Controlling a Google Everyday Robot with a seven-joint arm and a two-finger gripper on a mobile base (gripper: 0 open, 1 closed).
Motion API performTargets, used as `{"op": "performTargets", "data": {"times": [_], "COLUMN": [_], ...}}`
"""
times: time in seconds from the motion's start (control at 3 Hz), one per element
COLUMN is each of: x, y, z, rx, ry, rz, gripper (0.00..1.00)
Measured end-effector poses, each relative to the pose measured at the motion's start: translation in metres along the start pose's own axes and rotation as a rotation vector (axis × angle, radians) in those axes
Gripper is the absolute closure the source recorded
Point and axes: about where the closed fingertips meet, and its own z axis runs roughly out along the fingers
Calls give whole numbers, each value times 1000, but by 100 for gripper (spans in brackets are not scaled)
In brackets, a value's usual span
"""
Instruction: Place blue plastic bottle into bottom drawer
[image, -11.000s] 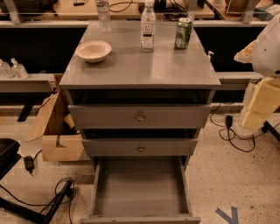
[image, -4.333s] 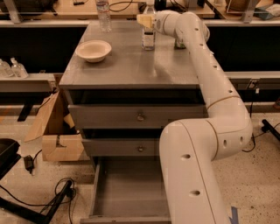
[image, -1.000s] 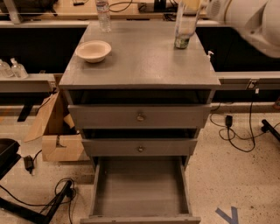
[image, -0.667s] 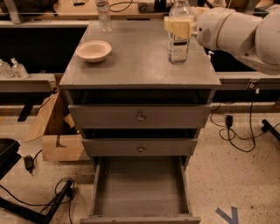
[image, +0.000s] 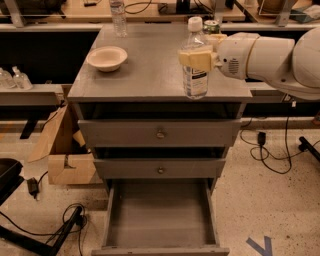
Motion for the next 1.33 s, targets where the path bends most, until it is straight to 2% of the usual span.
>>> {"op": "performTargets", "data": {"times": [0.33, 0.67, 1.0, 1.33], "x": [0, 16, 67, 132], "y": [0, 6, 27, 62], "z": [0, 5, 3, -15], "rx": [0, -17, -54, -132], "ry": [0, 1, -13, -43], "rz": [0, 15, 64, 86], "gripper": [100, 100, 100, 100]}}
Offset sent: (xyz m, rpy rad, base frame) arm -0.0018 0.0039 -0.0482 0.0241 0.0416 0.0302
